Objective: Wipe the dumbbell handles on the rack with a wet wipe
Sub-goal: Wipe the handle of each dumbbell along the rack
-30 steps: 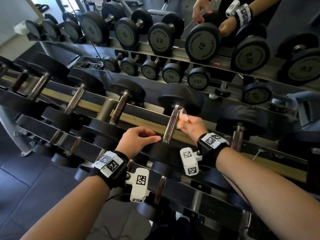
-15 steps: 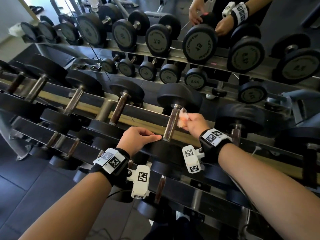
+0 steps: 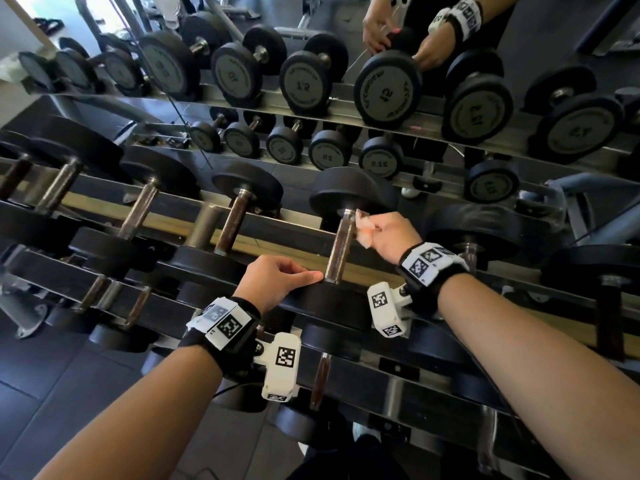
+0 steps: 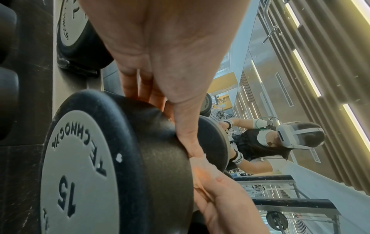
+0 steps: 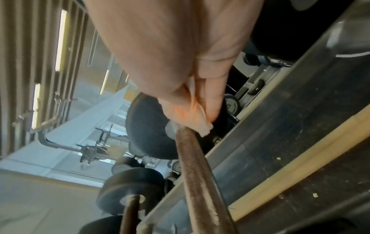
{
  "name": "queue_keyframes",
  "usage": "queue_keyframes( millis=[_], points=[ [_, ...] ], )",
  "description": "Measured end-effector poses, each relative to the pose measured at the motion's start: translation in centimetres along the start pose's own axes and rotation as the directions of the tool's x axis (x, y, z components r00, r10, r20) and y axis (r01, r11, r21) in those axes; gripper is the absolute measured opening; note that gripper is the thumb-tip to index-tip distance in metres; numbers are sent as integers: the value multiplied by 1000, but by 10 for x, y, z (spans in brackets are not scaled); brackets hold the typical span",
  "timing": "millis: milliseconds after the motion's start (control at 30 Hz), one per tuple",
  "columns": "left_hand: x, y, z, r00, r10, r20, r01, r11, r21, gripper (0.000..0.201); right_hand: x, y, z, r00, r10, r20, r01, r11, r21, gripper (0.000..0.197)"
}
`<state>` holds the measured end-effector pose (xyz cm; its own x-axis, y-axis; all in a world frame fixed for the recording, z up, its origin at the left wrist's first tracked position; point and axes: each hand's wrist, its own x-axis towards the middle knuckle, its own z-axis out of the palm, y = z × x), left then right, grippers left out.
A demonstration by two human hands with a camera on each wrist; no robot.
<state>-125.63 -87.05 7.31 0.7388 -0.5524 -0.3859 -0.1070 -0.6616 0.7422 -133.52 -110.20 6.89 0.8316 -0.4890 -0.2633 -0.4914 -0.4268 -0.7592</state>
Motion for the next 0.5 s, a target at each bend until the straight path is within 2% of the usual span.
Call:
queue_keyframes(
  millis=[100,200,233,267,333,367,400,433,500],
  points=[
    [1,-3,1,1000,-6,-11,6,1000,-3,37,-8,-2,25,999,0,42,1,1000,-17,19],
    [3,-6,1,1000,-9,-15,8,1000,-14,36,-28,9,38,997,-63,51,57,991,121,39],
    [4,-6,1,1000,-10,-9,10,1000,-21,35,-35,14,38,994,-73,80,62,988,142,39],
    [4,-6,1,1000,-10,1,10,1000,-25,34,-41,15,36,987,-83,137,64,989,136,37],
    [5,-6,0,1000,-8,20,8,1000,-21,34,-45,13,26,949,-85,304,85,996,16,35],
    [6,-5,0,1000,-8,24,9,1000,-21,33,-41,11,20,935,-86,344,107,993,-42,31],
    [7,-5,-1,1000,-9,26,9,1000,-25,33,-35,9,13,943,-89,321,115,991,-63,24],
    [8,-5,-1,1000,-8,29,9,1000,-30,33,-29,7,8,971,-79,227,88,996,-28,18],
    [8,-5,-1,999,-8,38,9,999,-34,33,-19,3,5,999,-23,-39,26,997,71,15]
  ],
)
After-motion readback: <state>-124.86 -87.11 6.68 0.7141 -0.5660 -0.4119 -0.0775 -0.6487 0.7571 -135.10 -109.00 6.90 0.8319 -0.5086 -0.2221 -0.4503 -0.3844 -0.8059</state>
